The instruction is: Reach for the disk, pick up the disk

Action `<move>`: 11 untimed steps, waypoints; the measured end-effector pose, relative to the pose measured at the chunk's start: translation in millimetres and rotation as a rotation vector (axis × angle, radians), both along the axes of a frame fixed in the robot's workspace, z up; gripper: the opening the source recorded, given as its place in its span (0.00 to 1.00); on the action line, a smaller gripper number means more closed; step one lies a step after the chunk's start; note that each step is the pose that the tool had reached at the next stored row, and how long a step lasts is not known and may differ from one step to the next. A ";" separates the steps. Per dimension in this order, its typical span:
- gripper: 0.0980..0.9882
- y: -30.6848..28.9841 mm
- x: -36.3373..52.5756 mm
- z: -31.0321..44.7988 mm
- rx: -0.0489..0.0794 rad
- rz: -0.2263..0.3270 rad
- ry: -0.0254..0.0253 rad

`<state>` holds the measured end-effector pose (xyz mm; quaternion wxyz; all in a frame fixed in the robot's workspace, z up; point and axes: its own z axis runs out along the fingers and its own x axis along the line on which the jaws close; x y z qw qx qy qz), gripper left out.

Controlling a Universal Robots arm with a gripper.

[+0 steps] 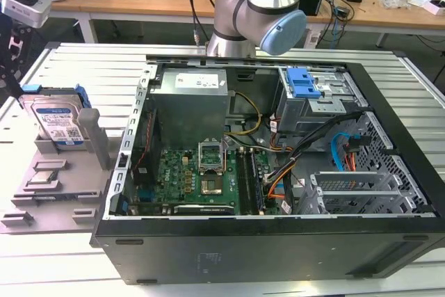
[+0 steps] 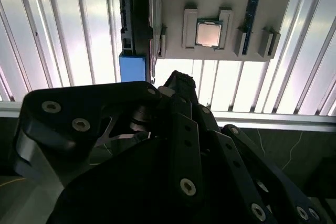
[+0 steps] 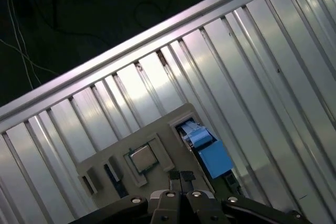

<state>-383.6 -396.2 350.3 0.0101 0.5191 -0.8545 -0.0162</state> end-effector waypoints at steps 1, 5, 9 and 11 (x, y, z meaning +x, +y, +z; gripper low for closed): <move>0.01 0.0 0.0 0.0 0.000 0.012 0.0000; 0.01 0.0 0.0 0.0 0.000 0.048 0.0000; 0.01 0.0 0.0 0.0 0.000 0.095 0.0000; 0.01 0.0 0.0 0.0 0.000 0.114 0.0000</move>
